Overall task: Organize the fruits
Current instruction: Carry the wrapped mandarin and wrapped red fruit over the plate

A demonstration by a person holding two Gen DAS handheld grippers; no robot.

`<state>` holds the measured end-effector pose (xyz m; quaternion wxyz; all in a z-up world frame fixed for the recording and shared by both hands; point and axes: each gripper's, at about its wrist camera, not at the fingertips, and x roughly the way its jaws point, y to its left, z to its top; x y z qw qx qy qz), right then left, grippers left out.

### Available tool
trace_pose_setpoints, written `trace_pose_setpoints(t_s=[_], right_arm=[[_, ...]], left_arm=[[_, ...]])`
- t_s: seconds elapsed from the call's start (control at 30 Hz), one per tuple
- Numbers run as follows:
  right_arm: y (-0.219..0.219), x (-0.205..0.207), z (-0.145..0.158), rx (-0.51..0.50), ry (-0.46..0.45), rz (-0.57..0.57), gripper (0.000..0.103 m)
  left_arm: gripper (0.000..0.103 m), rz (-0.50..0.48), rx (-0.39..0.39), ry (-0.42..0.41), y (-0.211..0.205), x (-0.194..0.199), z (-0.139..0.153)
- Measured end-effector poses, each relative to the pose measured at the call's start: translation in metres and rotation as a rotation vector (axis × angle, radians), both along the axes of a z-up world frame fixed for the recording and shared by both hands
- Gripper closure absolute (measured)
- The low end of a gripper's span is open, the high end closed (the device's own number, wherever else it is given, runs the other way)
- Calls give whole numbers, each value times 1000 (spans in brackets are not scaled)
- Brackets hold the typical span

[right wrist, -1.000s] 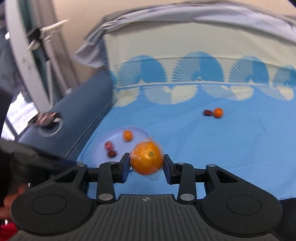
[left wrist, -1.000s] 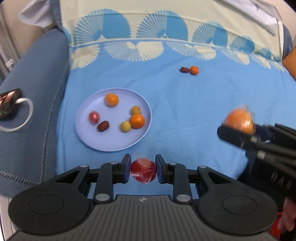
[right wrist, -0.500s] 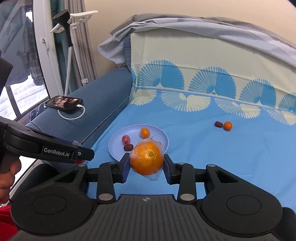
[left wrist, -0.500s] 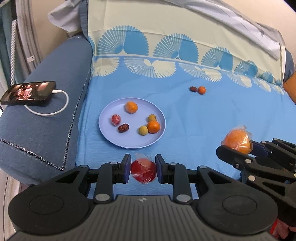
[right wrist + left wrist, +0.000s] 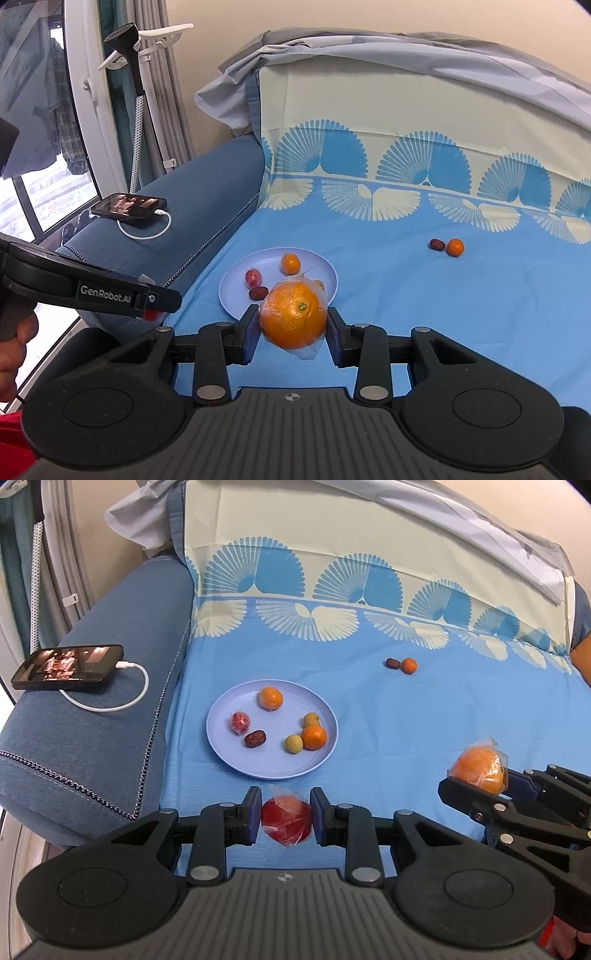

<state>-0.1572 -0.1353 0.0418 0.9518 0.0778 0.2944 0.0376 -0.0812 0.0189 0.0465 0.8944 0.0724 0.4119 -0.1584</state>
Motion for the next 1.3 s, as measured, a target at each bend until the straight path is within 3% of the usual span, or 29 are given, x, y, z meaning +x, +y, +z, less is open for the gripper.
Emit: trace_pose_setpoints(t_s=[0.4, 0.8, 1.0, 1.3], right_arm=[[-2, 14, -11, 5, 51, -7, 64], [9, 62, -16, -30, 100, 31, 64], [10, 97, -26, -33, 135, 51, 64], [12, 158, -62, -52, 195, 73, 64]], left_arm=[[72, 49, 15, 45, 6, 23, -11], [72, 73, -12, 60, 5, 74, -9], [72, 40, -27, 98, 1, 112, -22], [72, 17, 22, 132, -21, 168, -62]])
